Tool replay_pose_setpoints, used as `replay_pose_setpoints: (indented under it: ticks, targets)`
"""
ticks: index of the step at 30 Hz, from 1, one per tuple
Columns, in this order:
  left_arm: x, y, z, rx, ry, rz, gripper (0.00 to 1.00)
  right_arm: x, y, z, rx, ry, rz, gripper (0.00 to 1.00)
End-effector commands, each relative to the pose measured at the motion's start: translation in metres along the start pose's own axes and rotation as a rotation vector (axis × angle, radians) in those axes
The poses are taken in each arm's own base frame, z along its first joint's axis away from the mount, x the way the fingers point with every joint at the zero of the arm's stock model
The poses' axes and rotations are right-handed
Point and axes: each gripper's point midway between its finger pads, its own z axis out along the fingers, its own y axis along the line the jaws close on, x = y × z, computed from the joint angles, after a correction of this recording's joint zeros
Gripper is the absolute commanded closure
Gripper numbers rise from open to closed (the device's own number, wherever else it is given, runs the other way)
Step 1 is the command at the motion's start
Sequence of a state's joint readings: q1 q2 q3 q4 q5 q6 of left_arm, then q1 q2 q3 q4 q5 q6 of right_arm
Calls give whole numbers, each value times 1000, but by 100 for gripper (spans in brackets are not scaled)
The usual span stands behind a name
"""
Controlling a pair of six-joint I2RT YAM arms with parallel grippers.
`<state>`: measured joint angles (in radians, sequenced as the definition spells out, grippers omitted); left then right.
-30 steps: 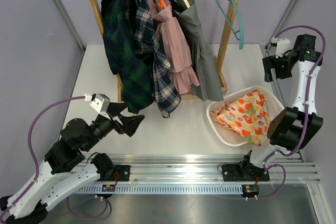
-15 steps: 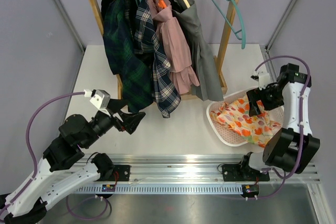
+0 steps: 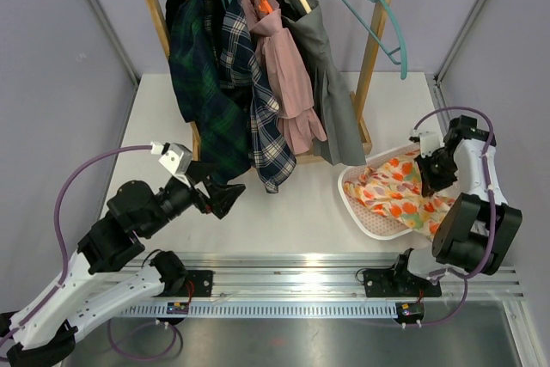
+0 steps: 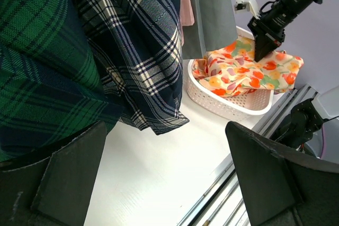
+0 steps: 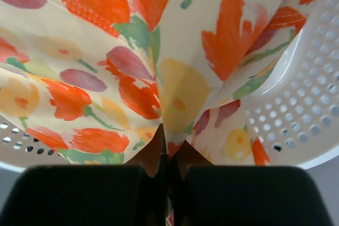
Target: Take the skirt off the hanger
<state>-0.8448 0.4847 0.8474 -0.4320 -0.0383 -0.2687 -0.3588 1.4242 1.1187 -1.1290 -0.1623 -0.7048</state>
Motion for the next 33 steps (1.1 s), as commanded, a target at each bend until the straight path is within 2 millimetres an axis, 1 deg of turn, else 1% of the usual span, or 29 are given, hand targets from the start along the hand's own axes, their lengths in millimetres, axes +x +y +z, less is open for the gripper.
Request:
replay_pose_setpoints:
  ticks: [1,2,3,4,5,6,7,8,9,10,11,12,13,16,19,20,21,22,23,24,25,26,27,28,29,30,31,32,33]
  targets:
    - [-31,-11,-6,41,-80,10,1,-51,-24,-20,70,-181,-111,100]
    - [-31,-11,-7,40,-82,8,1,-61,-28,-30,105,-232,-160,100]
    - [-33,-11,-8,40,-89,7,1,-80,-36,-40,152,-315,-276,100]
    - [-33,-11,-8,38,-90,5,1,-89,-38,-46,181,-363,-342,100]
    - [-34,-10,-9,34,-96,3,1,-91,-35,-51,207,-407,-408,100]
    - [-35,-10,-9,36,-102,1,1,-108,-34,-56,230,-486,-548,100]
    - [-34,-10,-9,33,-102,0,1,-112,-30,-55,231,-521,-622,100]
    - [-36,-10,-9,34,-112,-1,1,-110,-24,-48,228,-542,-674,100]
    - [-36,-10,-9,32,-111,-2,1,-121,-17,-49,226,-608,-767,100]
    - [-36,-10,-9,33,-112,-2,1,-121,-10,-45,197,-625,-819,100]
    - [-37,-10,-9,31,-112,-3,1,-114,4,-31,131,-629,-915,100]
    - [-36,-10,-9,31,-109,-4,1,-110,11,-24,95,-630,-948,100]
    - [-37,-10,-10,32,-114,-4,1,-107,16,-19,64,-634,-963,100]
    - [-37,-9,-11,25,-114,-4,1,-89,31,11,-51,-610,-989,100]
    - [-37,-9,-11,26,-115,-8,1,-81,39,19,-113,-602,-977,94]
    - [-37,-8,-11,25,-116,-9,1,-84,38,18,-121,-598,-967,89]
    - [-37,-9,-11,25,-116,-11,1,-84,36,15,-129,-585,-902,70]
    - [-38,-9,-11,25,-117,-11,1,-88,31,9,-109,-579,-850,59]
    - [-42,-10,-12,26,-119,-15,1,-98,17,-9,-55,-566,-704,50]
    - [-42,-10,-12,20,-116,-19,1,-104,9,-22,-15,-566,-649,44]
    - [-45,-10,-13,20,-119,-22,1,-107,5,-36,2,-565,-604,29]
    - [-46,-9,-13,9,-119,-33,1,-118,-3,-67,42,-594,-545,22]
    - [-49,-9,-13,3,-124,-40,1,-110,5,-76,-1,-564,-498,16]
    - [-51,-8,-12,-1,-128,-46,1,-120,5,-104,15,-593,-491,8]
    - [-54,-7,-11,-11,-135,-60,1,-121,18,-116,-42,-613,-479,5]
    - [-56,-7,-10,-16,-135,-64,1,-106,39,-122,-139,-577,-445,2]
    - [-59,-7,-9,-21,-138,-71,1,-106,49,-130,-189,-585,-430,1]
    - [-60,-5,-8,-37,-140,-87,1,-114,67,-154,-251,-661,-449,1]
    - [-61,-4,-7,-44,-138,-92,1,-101,89,-163,-351,-650,-430,1]
